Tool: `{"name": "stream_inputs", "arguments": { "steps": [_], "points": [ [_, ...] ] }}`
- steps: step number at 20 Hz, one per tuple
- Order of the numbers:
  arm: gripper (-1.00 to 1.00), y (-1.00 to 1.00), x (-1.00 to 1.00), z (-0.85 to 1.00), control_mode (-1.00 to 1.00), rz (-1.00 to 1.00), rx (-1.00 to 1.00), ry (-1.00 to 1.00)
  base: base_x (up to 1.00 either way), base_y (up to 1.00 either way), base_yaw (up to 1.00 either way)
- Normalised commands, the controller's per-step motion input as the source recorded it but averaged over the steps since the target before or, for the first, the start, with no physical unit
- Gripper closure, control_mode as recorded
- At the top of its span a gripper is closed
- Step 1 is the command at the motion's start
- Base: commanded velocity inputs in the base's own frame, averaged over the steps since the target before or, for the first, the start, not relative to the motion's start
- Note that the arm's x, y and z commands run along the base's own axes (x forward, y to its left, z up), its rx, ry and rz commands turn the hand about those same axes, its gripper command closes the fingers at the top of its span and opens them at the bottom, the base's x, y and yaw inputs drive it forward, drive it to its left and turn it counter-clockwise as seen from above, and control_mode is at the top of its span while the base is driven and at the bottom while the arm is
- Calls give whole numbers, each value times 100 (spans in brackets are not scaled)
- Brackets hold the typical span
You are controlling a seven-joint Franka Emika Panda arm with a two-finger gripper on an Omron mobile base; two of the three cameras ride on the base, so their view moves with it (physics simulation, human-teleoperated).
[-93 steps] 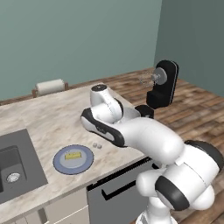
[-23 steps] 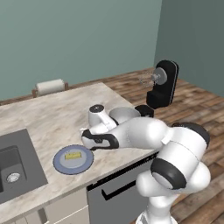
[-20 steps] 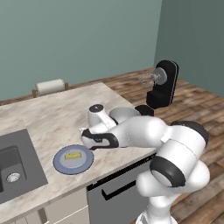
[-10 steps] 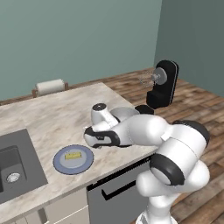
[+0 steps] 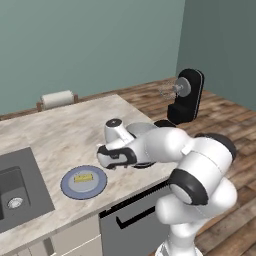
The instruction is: Add butter and sugar cubes to the stand mixer bowl and then turn on the stand mixer to begin making frosting.
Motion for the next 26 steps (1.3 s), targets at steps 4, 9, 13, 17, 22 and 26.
{"name": "stream_inputs", "arguments": {
  "steps": [4,9,13,17,22,26],
  "points": [
    [-100,0,23,-6,-100,-5,0,0,0,0,0],
    [-100,3,11,0,-100,-1,1,0,0,0,0],
    [-100,7,1,0,-100,0,0,0,0,0,0],
    [-100,6,1,-2,-100,0,0,0,0,0,0],
    [-100,1,0,-8,-100,0,0,0,0,0,0],
    [-100,4,0,-16,-100,0,0,0,0,0,0]
  ]
}}
